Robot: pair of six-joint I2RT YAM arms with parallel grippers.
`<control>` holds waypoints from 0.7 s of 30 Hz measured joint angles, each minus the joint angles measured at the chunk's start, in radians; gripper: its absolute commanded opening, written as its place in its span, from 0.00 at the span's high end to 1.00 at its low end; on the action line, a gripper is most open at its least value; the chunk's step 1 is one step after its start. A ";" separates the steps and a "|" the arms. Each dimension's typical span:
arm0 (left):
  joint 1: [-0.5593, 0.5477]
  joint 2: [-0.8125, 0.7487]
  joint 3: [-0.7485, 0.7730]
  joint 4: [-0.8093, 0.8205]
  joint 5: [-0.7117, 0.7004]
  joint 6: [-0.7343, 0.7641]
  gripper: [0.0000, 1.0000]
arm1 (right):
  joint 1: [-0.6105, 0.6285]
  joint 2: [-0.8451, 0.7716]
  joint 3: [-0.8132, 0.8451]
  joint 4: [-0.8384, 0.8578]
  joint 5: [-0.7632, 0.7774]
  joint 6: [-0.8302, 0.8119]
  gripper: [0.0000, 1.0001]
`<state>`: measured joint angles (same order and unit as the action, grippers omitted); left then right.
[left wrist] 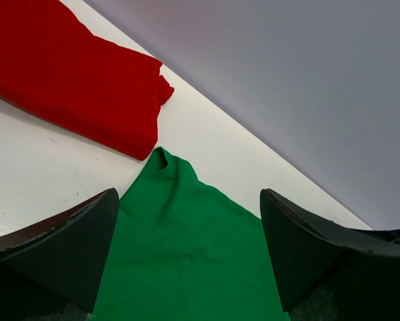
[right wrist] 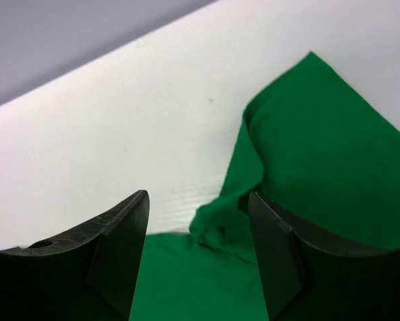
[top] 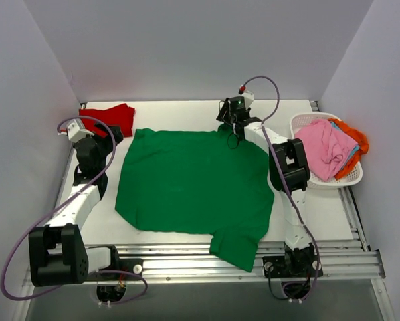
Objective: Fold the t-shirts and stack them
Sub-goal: Flatten the tshirt out
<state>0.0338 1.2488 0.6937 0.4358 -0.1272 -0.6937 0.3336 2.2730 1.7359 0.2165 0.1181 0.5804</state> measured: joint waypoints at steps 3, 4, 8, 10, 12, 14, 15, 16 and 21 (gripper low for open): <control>0.000 0.000 -0.002 0.001 0.000 0.002 0.05 | 0.000 0.025 0.052 0.011 -0.005 0.005 0.43; 0.000 0.000 -0.003 0.001 -0.001 0.003 0.05 | 0.000 0.037 0.068 0.012 -0.007 0.008 0.43; 0.000 0.000 -0.008 0.001 -0.009 0.005 0.05 | 0.001 0.099 0.116 0.011 -0.024 0.026 0.43; 0.000 0.000 -0.009 0.001 -0.014 0.008 0.05 | 0.002 0.124 0.118 0.010 -0.031 0.034 0.43; 0.000 0.000 -0.009 0.001 -0.019 0.011 0.04 | 0.002 0.144 0.122 0.011 -0.041 0.042 0.43; 0.000 0.000 -0.010 0.001 -0.024 0.017 0.04 | 0.005 0.161 0.127 0.013 -0.047 0.045 0.43; 0.000 0.000 -0.011 0.003 -0.026 0.018 0.04 | 0.006 0.163 0.129 0.017 -0.047 0.045 0.43; 0.000 0.000 -0.014 0.003 -0.027 0.020 0.04 | 0.008 0.163 0.128 0.019 -0.044 0.045 0.42; 0.000 0.000 -0.025 0.007 -0.026 0.023 0.03 | 0.022 0.068 -0.026 0.151 0.009 0.036 0.39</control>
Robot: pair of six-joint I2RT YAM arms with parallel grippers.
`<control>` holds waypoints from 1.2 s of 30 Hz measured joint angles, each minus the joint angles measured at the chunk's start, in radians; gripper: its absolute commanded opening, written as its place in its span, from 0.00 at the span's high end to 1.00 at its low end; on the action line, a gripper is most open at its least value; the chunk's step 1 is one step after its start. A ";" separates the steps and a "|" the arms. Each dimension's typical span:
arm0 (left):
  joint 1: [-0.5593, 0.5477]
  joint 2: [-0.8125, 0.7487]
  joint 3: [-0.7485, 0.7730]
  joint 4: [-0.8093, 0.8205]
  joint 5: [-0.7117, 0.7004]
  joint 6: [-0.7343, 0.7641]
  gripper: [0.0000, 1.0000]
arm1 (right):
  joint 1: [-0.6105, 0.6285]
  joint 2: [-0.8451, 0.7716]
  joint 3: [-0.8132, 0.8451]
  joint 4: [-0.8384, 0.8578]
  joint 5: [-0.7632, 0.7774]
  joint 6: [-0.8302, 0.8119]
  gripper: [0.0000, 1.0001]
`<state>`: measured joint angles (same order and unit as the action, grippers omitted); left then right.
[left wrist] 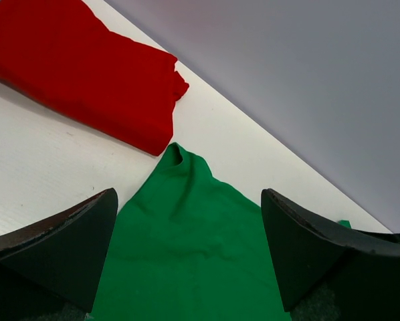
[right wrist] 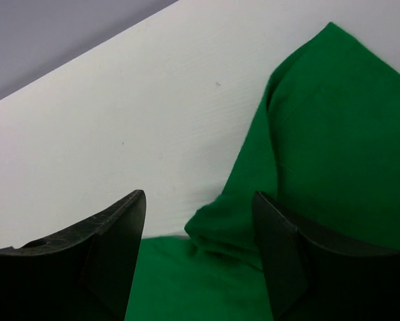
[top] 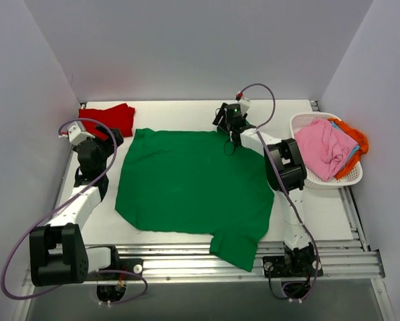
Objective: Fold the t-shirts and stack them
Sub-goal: Flatten the tshirt out
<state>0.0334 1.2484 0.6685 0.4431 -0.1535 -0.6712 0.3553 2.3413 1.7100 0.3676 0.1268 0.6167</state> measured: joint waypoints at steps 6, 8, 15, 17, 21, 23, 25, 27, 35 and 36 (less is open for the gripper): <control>-0.002 0.000 -0.014 0.011 0.000 0.000 0.03 | 0.007 -0.168 -0.152 0.031 0.066 -0.014 0.38; -0.004 0.000 -0.016 0.014 0.001 0.000 0.02 | 0.007 -0.238 -0.204 0.039 0.080 -0.014 0.38; -0.009 -0.004 -0.021 0.018 0.002 0.000 0.02 | 0.007 -0.316 -0.238 0.055 0.098 -0.008 0.38; -0.009 -0.006 -0.023 0.018 0.002 -0.001 0.03 | 0.009 -0.314 -0.245 0.054 0.098 -0.002 0.38; -0.009 -0.007 -0.023 0.018 0.005 -0.001 0.02 | 0.014 -0.277 -0.246 0.059 0.094 0.016 0.39; -0.009 -0.008 -0.023 0.018 0.005 -0.001 0.02 | 0.014 -0.244 -0.246 0.060 0.090 0.021 0.39; -0.009 -0.008 -0.023 0.018 0.005 -0.001 0.02 | 0.018 -0.202 -0.239 0.059 0.084 0.028 0.39; -0.009 -0.009 -0.023 0.018 0.005 -0.001 0.02 | 0.019 -0.165 -0.232 0.055 0.074 0.034 0.39; -0.009 -0.008 -0.023 0.025 0.007 -0.001 0.02 | 0.019 -0.113 -0.202 0.040 0.058 0.042 0.39; -0.009 -0.008 -0.023 0.025 0.008 -0.001 0.02 | 0.019 -0.112 -0.191 0.041 0.058 0.042 0.39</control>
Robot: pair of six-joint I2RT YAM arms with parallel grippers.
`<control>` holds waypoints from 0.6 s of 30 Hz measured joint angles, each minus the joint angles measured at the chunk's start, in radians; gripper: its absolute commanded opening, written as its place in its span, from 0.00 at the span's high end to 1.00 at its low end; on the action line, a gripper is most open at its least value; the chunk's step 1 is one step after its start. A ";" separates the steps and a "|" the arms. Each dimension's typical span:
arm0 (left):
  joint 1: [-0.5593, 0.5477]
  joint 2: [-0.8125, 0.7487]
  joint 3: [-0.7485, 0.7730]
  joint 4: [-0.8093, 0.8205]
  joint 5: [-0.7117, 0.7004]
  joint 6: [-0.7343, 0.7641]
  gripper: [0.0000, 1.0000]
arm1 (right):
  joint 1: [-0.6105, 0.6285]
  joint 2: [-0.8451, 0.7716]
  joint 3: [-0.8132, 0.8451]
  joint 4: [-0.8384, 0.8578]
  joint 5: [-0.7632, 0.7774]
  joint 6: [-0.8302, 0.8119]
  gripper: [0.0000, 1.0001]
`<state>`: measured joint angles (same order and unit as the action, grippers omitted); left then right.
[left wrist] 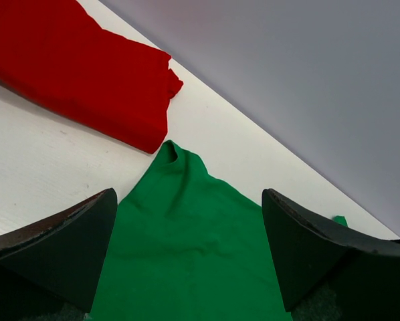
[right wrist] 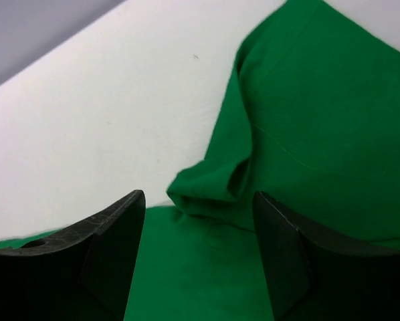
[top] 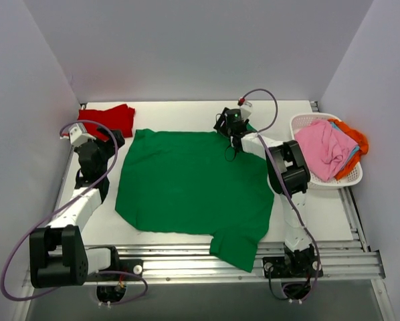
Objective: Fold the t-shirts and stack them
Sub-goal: Flatten the tshirt out
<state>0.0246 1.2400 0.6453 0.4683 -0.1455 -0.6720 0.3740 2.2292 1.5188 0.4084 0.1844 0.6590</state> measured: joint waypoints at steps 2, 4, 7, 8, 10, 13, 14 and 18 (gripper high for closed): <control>0.000 0.000 0.000 0.000 0.000 0.000 0.02 | 0.000 0.006 0.027 0.000 -0.002 0.000 0.39; 0.000 0.000 0.000 0.001 0.000 0.000 0.02 | 0.000 0.019 0.058 0.000 -0.005 0.000 0.39; 0.000 0.000 -0.001 0.001 0.000 0.000 0.02 | 0.000 0.051 0.113 0.000 -0.011 0.000 0.39; 0.000 0.000 -0.003 0.005 0.000 0.000 0.02 | 0.000 0.066 0.125 0.000 -0.012 0.000 0.39; 0.000 -0.001 -0.011 0.006 -0.001 0.000 0.02 | 0.000 0.092 0.146 -0.002 -0.018 0.000 0.39; 0.000 -0.001 -0.016 0.006 -0.002 0.001 0.02 | 0.000 0.127 0.173 -0.008 -0.024 0.002 0.39; 0.000 -0.001 -0.016 0.006 -0.003 0.001 0.02 | 0.000 0.140 0.182 -0.010 -0.028 0.003 0.39; 0.000 -0.002 -0.016 0.006 -0.006 0.001 0.02 | 0.000 0.181 0.235 -0.015 -0.038 0.006 0.39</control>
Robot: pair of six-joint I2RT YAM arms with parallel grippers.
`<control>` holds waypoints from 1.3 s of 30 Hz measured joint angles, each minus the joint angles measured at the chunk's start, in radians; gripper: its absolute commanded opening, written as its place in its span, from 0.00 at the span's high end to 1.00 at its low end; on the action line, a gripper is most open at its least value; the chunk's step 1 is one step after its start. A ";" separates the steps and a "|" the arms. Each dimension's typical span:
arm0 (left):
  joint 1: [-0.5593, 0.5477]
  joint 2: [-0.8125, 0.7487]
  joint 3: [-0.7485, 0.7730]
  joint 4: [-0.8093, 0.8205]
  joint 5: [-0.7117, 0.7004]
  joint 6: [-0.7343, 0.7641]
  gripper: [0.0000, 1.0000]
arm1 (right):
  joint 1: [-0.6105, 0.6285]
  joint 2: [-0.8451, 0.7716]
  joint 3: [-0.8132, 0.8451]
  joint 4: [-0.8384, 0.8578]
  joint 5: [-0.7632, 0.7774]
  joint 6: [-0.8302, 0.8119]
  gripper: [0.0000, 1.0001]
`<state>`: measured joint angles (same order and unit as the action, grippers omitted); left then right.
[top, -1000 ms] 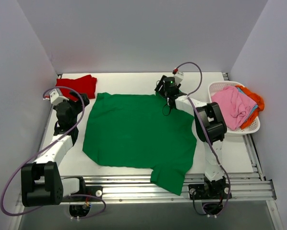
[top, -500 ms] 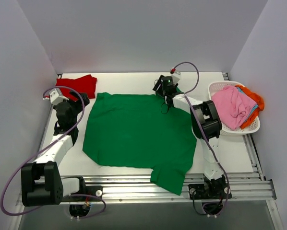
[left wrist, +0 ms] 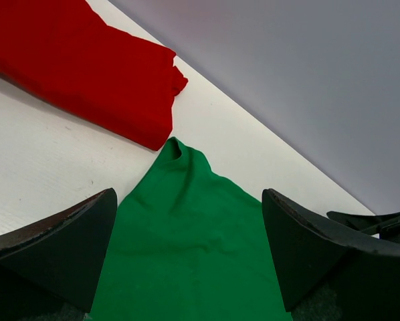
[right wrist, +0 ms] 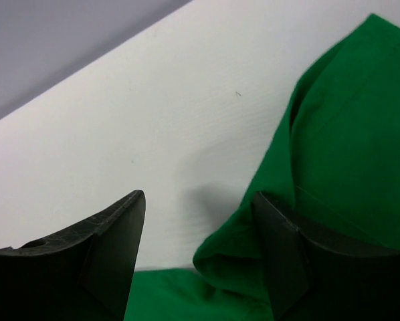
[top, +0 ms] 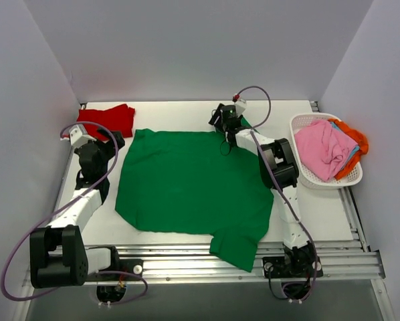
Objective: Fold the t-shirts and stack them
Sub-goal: Flatten the tshirt out
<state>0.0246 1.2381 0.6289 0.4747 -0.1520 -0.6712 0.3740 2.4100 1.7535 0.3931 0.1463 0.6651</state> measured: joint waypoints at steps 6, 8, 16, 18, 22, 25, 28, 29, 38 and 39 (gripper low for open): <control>-0.004 0.000 0.000 0.000 -0.002 0.001 0.02 | 0.000 0.095 0.142 0.029 -0.034 0.018 0.39; -0.006 0.000 0.000 0.001 -0.002 0.002 0.02 | 0.000 0.138 0.199 0.046 -0.047 0.025 0.39; -0.010 0.002 0.000 0.001 -0.009 0.006 0.02 | 0.000 0.283 0.327 0.198 -0.149 0.097 0.38; -0.010 0.004 0.000 0.001 -0.010 0.008 0.02 | 0.000 0.297 0.324 0.269 -0.189 0.116 0.35; -0.010 0.008 0.000 0.002 -0.013 0.012 0.01 | 0.003 0.236 0.154 0.446 -0.240 0.103 0.30; -0.010 0.009 0.000 0.005 -0.015 0.015 0.01 | 0.008 0.117 -0.009 0.486 -0.260 0.064 0.26; -0.022 0.008 0.000 0.008 -0.026 0.022 0.01 | 0.015 -0.054 -0.122 0.445 -0.257 0.011 0.23; -0.029 0.008 0.000 0.008 -0.028 0.023 0.01 | 0.019 -0.114 -0.143 0.420 -0.244 -0.007 0.23; -0.048 0.007 0.000 0.007 -0.026 0.025 0.02 | 0.040 -0.486 -0.282 0.239 0.008 -0.095 0.24; -0.048 0.007 0.000 0.007 -0.025 0.025 0.02 | 0.038 -0.481 -0.289 0.208 0.027 -0.090 0.25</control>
<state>-0.0235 1.2453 0.6289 0.4816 -0.1772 -0.6464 0.4122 1.9293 1.4643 0.6006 0.1734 0.5751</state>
